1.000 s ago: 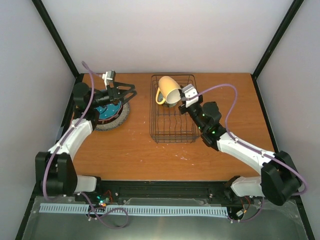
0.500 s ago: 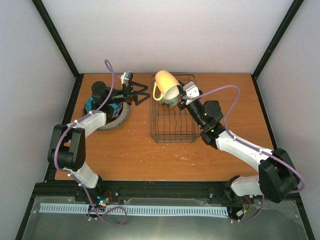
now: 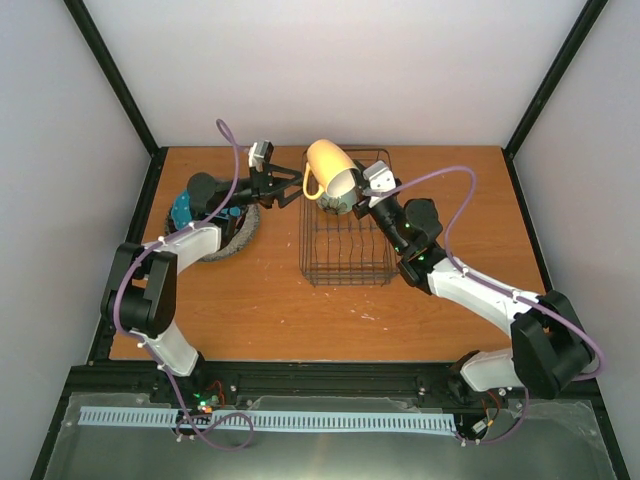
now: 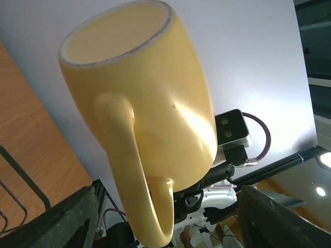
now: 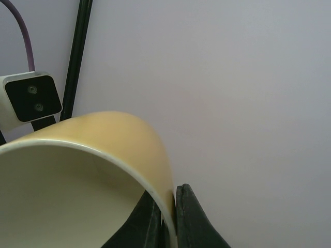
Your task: Load the mixed dishes into the dish rack
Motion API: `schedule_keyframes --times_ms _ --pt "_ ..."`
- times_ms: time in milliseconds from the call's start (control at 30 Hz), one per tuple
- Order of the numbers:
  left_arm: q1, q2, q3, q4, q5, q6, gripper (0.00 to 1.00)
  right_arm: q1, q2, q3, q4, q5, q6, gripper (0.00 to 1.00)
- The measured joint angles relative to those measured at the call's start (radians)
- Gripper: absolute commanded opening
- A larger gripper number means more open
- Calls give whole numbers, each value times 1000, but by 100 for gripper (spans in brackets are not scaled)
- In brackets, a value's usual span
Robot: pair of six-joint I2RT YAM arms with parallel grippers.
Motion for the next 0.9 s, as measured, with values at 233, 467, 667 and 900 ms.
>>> schedule_keyframes --times_ms 233,467,667,900 --pt "-8 21 0 28 -12 -16 53 0 6 4 1 -5 16 3" --pt "-41 64 9 33 -19 -19 32 0 6 4 0 -8 27 3" --pt "-53 71 28 35 -37 -67 1 -9 7 3 -8 -18 0 3" --pt "-55 67 28 3 -37 -35 1 -10 7 3 -15 -8 16 49"
